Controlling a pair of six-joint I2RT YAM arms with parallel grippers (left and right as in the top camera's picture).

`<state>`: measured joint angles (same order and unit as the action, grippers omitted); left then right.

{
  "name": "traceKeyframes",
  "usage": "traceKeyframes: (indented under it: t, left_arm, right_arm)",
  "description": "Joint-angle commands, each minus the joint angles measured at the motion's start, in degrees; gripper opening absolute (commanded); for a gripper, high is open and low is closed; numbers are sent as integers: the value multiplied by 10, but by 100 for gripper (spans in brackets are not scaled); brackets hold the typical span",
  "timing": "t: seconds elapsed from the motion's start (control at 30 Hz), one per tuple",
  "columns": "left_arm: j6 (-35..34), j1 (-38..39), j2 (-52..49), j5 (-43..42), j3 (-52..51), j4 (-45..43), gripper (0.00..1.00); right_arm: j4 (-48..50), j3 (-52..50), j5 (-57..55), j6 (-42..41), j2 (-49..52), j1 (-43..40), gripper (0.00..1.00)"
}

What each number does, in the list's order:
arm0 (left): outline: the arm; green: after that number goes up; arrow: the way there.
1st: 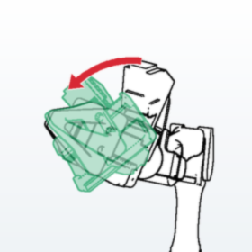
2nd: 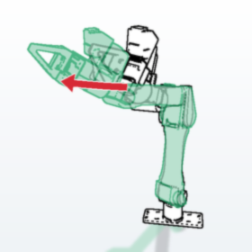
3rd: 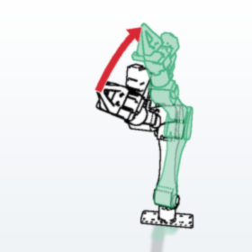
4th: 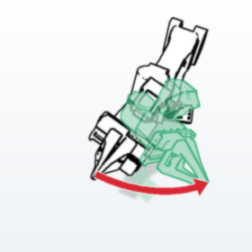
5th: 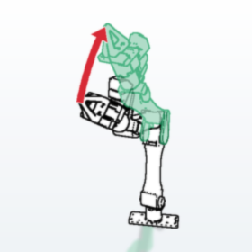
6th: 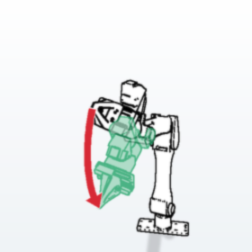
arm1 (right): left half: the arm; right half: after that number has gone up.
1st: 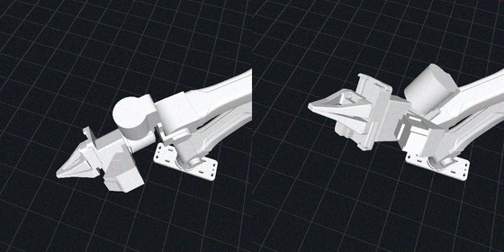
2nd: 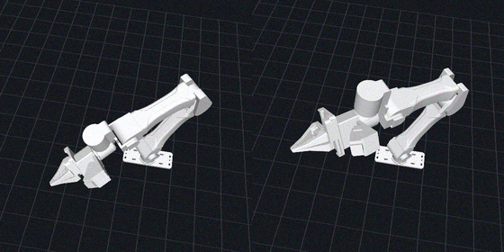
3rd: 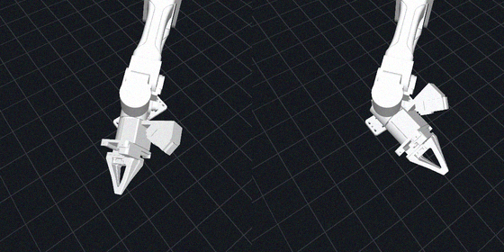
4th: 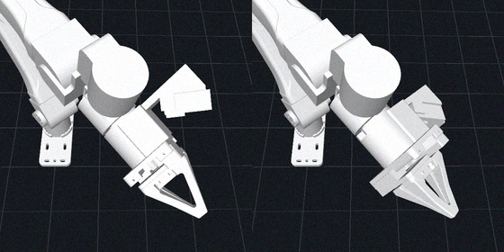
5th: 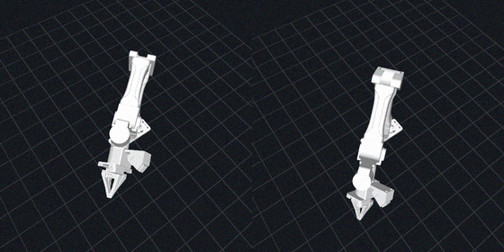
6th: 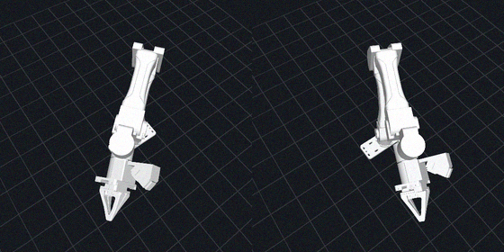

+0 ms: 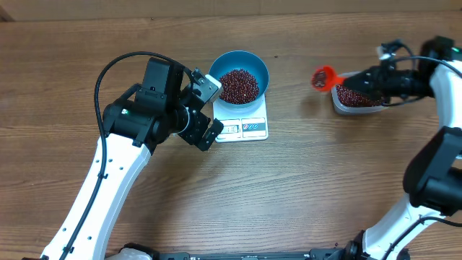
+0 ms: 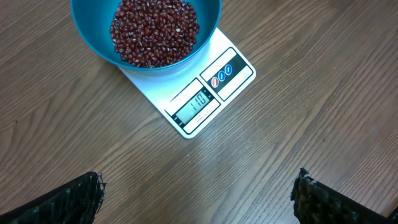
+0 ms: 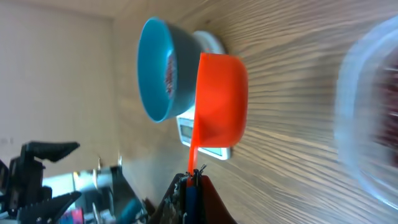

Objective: Scoop item into bowl and weigh 150g on scale
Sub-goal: 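Carry the filled red cup over the teal bowl, then tip the red cup to pour beans into the teal bowl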

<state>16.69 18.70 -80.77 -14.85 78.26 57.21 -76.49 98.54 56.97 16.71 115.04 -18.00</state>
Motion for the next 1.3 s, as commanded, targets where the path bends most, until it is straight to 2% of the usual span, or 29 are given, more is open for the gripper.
traceKeyframes:
  t: [0.0, 0.23, 0.4, 0.7, 0.83, 1.27]
  left_arm:
    - [-4, -3, 6, -11, 12, -2, 99]
    - [-4, -3, 6, -11, 12, -2, 100]
    - [-4, -3, 6, -11, 12, -2, 100]
    - [-4, -3, 6, -11, 12, -2, 100]
    - [-4, -3, 6, -11, 12, -2, 100]
    - [-4, -3, 6, -11, 12, -2, 100]
  right_arm:
    - [1, 40, 23, -9, 5, 45, 4]
    - [5, 106, 13, -47, 5, 136, 4]
    - [12, 156, -55, -94, 5, 194, 4]
    - [17, 222, -273, -142, 5, 306, 4]
    - [21, 242, -409, -168, 5, 359, 4]
    - [48, 249, -707, -169, 5, 485, 4]
